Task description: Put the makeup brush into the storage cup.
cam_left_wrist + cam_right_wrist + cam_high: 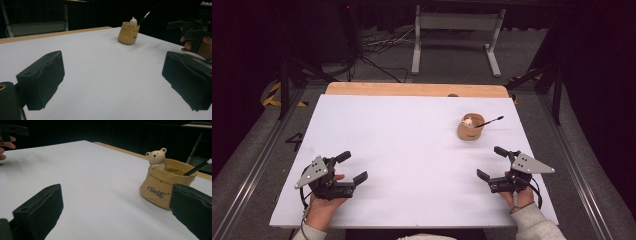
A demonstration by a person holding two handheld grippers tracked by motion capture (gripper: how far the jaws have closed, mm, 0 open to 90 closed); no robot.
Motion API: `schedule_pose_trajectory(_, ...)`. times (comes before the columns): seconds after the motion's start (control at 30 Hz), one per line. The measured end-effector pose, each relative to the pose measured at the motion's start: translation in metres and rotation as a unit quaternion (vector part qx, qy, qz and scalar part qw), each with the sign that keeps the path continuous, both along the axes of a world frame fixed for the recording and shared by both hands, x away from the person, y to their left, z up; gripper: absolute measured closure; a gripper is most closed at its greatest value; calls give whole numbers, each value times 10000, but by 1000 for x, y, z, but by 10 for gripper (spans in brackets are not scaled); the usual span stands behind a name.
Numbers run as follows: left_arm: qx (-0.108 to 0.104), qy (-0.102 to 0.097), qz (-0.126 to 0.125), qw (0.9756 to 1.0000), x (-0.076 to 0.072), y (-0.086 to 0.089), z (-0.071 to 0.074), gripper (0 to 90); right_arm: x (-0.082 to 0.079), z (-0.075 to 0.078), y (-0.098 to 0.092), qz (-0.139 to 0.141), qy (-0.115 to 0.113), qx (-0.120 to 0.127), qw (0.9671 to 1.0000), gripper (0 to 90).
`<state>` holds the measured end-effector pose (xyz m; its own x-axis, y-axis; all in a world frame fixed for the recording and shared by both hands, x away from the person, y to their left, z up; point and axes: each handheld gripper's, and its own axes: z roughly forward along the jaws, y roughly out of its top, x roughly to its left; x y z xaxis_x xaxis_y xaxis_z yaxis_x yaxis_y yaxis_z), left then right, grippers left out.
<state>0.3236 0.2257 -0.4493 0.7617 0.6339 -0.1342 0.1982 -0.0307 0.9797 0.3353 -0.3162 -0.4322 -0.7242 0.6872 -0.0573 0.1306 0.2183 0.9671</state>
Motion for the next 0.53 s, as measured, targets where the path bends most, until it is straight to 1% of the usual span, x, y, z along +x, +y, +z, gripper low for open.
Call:
schedule_pose_trajectory(0.03, 52, -20, 40, 10000, 0, 1, -1, 51, 1, -1, 0, -1, 34, 24, 10000, 0)
schedule_pose_trajectory(0.1, 71, -54, 63, 9999, 1, 2, -2, 52, 1, -2, 0, 0, 44, 24, 10000, 0)
schedule_pose_trajectory(0.17, 67, -38, 88, 9999, 1, 2, -3, 52, 1, -2, -1, -21, 55, 59, 10000, 0)
schedule_pose_trajectory(0.4, 27, -51, 128, 9999, 1, 3, -5, 51, 0, -1, -1, -27, -87, 115, 9999, 0)
schedule_pose_trajectory(0.53, 21, -53, 125, 9999, 1, 2, -5, 50, -1, -1, -2, -23, -115, 115, 9999, 0)
